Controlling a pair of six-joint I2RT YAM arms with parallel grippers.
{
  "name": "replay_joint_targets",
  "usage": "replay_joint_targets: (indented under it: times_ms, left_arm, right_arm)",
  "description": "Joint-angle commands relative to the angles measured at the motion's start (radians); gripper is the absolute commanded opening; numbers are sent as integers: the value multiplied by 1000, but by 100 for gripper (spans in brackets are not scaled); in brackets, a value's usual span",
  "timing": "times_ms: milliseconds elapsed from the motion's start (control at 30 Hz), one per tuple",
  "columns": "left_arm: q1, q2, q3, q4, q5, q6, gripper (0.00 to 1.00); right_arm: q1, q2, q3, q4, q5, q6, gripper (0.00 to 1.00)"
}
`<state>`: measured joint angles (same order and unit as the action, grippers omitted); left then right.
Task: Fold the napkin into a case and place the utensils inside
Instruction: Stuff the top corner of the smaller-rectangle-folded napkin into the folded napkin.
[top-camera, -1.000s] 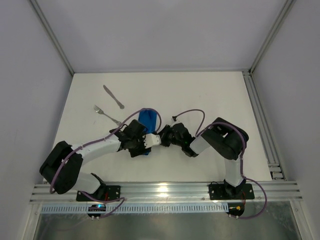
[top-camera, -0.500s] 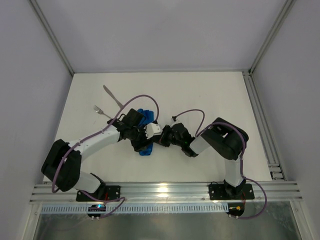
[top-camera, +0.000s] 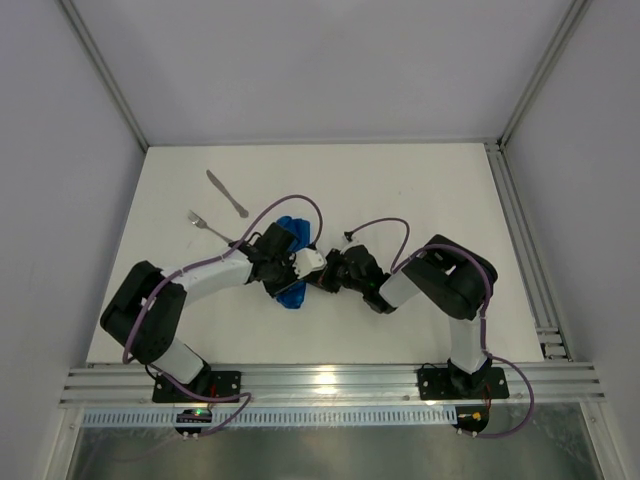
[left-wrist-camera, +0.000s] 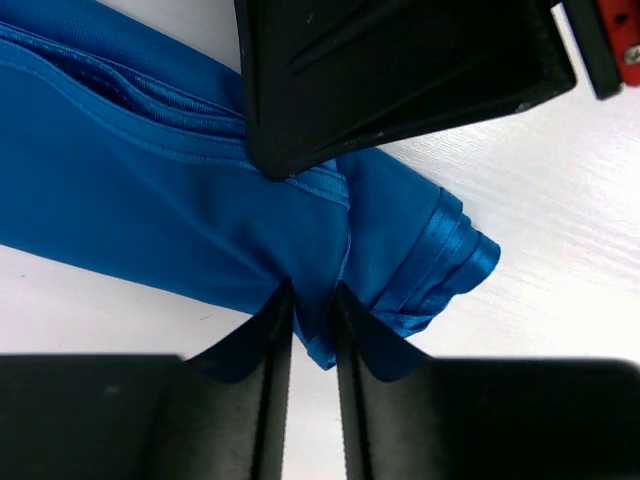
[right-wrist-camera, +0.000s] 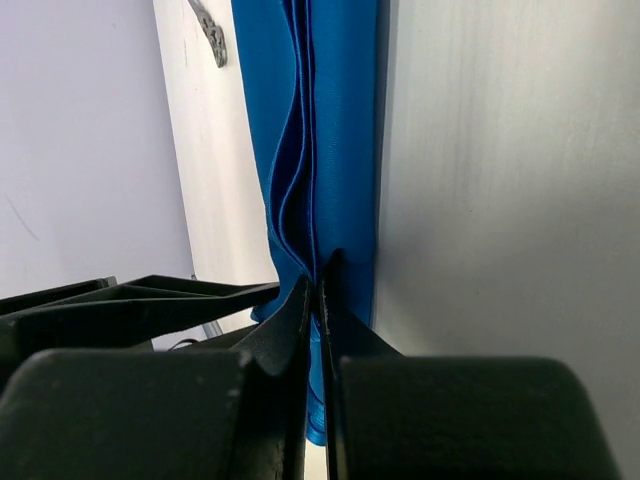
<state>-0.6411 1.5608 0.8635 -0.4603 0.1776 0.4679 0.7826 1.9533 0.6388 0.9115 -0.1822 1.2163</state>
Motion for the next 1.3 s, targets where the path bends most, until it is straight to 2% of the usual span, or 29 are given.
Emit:
replay_joint_targets:
  times_ms: [0, 33, 67, 133, 233, 300, 400, 567, 633, 767, 900, 967, 1067, 1167, 1200, 1267]
  left_arm:
    - [-11, 18, -24, 58, -16, -9, 19]
    - [-11, 19, -32, 67, -20, -8, 15]
    - [-11, 21, -35, 71, -21, -8, 7]
    - [-11, 19, -32, 77, -41, -11, 0]
    - [-11, -13, -27, 84, -59, -23, 0]
    - [-12, -39, -26, 87, -64, -28, 0]
    - [-12, -53, -29, 94, -67, -28, 0]
    - [-11, -31, -23, 92, -61, -23, 0]
    - [-14, -28, -21, 92, -63, -21, 1]
    - [-17, -25, -20, 88, -56, -18, 3]
    - [-19, -24, -20, 84, -50, -17, 4]
    - [-20, -28, -23, 81, -35, -15, 7]
    - [-20, -34, -23, 69, -9, -11, 16]
    - [-20, -54, -18, 39, 51, 0, 27]
    - [-22, -70, -14, 22, 98, 9, 35]
    - [-17, -88, 6, -35, 155, 29, 40]
  right_arm:
    - [3, -16, 33, 43, 18, -21, 4]
    - [3, -16, 41, 41, 16, -26, 4]
    - [1, -16, 47, 38, 13, -27, 4]
    - [1, -27, 53, 24, 7, -31, 8]
    - [1, -88, 26, -29, 30, -49, 22]
    - [-3, -125, -5, -60, 58, -49, 28]
    - [-5, -180, -51, -98, 66, -40, 31]
    - [17, -221, -48, -158, 64, -49, 30]
    - [30, -229, -36, -184, 72, -52, 26]
    - [46, -174, 1, -149, 43, -31, 16]
    - [50, -100, 44, -115, 27, 9, 13]
    - [50, -68, 61, -135, 41, 28, 11]
    - [50, -31, 73, -146, 49, 46, 10]
    - [49, -10, 75, -155, 62, 57, 9]
    - [50, -8, 65, -152, 72, 60, 8]
    - [50, -8, 58, -146, 76, 66, 8]
